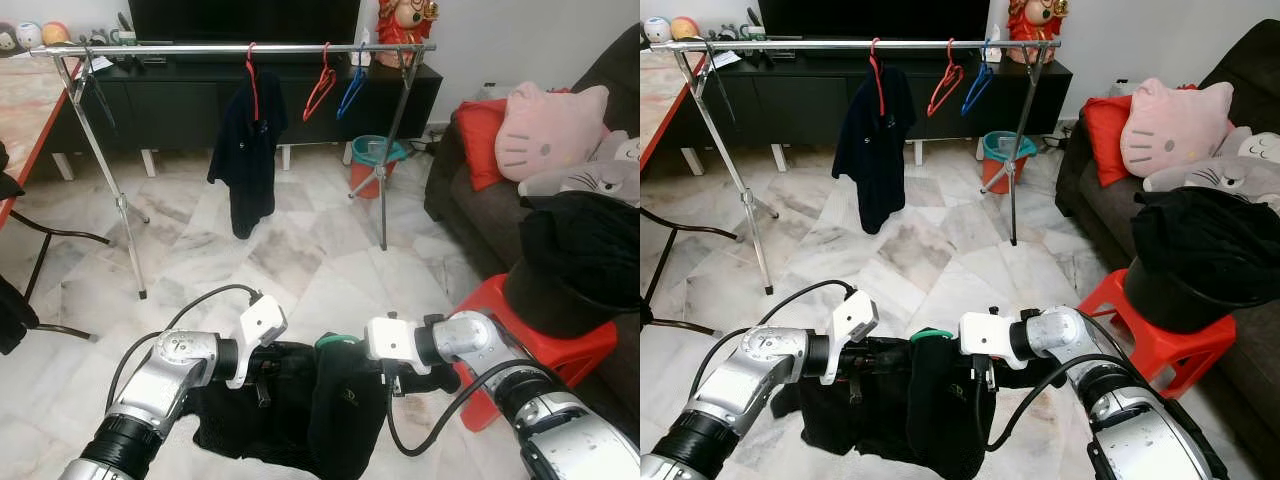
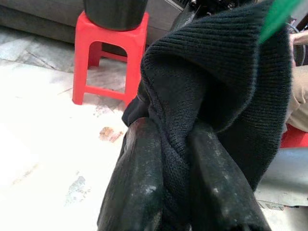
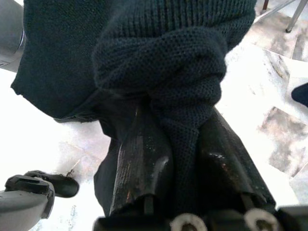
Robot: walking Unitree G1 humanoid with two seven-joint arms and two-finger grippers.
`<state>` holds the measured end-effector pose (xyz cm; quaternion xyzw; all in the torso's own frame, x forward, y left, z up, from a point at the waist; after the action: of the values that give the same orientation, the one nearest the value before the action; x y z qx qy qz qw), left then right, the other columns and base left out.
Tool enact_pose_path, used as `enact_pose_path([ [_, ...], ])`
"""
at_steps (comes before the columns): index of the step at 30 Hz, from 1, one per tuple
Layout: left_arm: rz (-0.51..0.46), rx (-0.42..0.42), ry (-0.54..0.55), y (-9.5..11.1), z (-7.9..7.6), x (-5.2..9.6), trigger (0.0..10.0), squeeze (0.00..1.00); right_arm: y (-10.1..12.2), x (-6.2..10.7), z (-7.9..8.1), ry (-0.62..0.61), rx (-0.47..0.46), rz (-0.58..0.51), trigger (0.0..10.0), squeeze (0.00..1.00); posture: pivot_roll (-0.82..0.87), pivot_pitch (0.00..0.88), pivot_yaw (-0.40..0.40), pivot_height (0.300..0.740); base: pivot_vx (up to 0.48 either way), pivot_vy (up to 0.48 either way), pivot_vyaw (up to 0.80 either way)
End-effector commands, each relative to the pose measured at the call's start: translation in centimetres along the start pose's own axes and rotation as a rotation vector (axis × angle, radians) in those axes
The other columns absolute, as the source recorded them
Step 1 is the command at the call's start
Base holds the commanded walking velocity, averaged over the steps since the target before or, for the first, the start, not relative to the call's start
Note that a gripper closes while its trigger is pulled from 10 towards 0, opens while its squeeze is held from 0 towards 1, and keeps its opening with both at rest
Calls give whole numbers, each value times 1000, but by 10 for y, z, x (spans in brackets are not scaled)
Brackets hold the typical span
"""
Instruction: Hang hanger
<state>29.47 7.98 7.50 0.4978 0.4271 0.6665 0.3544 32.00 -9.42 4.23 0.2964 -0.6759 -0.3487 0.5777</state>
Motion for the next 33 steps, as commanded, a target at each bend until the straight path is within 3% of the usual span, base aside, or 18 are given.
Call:
enact_pose_path([
  [1,8,-4,-2,2,0,-3,0,0,7,2,-5,-12,21,-22,3569,0,124,0,-105,740,0,0,0],
  [2,7,-3,-2,2,0,-3,0,0,7,2,-5,-11,21,-22,3725,0,124,0,-105,740,0,0,0],
  [3,6,-2,-3,2,0,-4,0,0,6,2,-4,-10,19,-20,7451,0,125,0,-104,740,0,0,0],
  [4,7,-2,-3,2,0,-4,0,0,6,1,-3,-10,18,-19,7451,0,125,0,-104,740,0,0,0],
  [5,7,-2,-3,1,0,-4,0,0,5,1,-3,-10,18,-17,9294,0,125,0,-104,740,0,0,0],
  [6,7,-2,-3,1,0,-4,0,0,5,1,-3,-10,18,-16,9294,0,125,0,-104,740,0,0,0],
  [7,6,-2,-3,2,0,-4,0,0,4,0,-2,-2,9,-14,10000,0,127,0,-104,740,0,0,0],
  [8,6,-2,-4,1,-1,-4,0,0,4,0,-1,6,4,-15,10000,875,127,0,-104,740,0,0,0],
  [9,7,-2,-5,1,-1,-4,0,0,3,0,0,11,1,-17,10000,875,127,0,-104,740,0,0,0],
  [10,7,-2,-5,1,-1,-4,0,0,3,0,0,15,-1,-16,10000,1000,127,0,-104,740,0,0,0],
  [25,41,9,5,-9,-2,-4,0,0,4,7,-5,15,8,1,10000,1000,120,0,-110,740,0,0,0],
  [30,109,8,47,-26,-1,-1,0,0,3,11,-9,-9,16,23,10000,1000,116,0,-107,740,0,0,0],
  [33,141,50,151,-43,7,3,0,0,0,15,-13,-41,10,31,10000,1000,114,0,-103,740,0,0,0],
])
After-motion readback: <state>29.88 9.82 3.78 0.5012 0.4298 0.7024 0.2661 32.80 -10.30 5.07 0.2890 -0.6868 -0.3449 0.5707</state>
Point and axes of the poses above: a point about 5 cm out from each wrist's last joint towards the gripper, its own x axis pointing back from the gripper into the wrist, its own y axis along the axis of the wrist's last joint, z = x × y, the point moved 5 cm from there along -x, pointing out of the wrist towards the gripper, and after that the axes turned 13 degrees about -x, right-handed, at the moved point
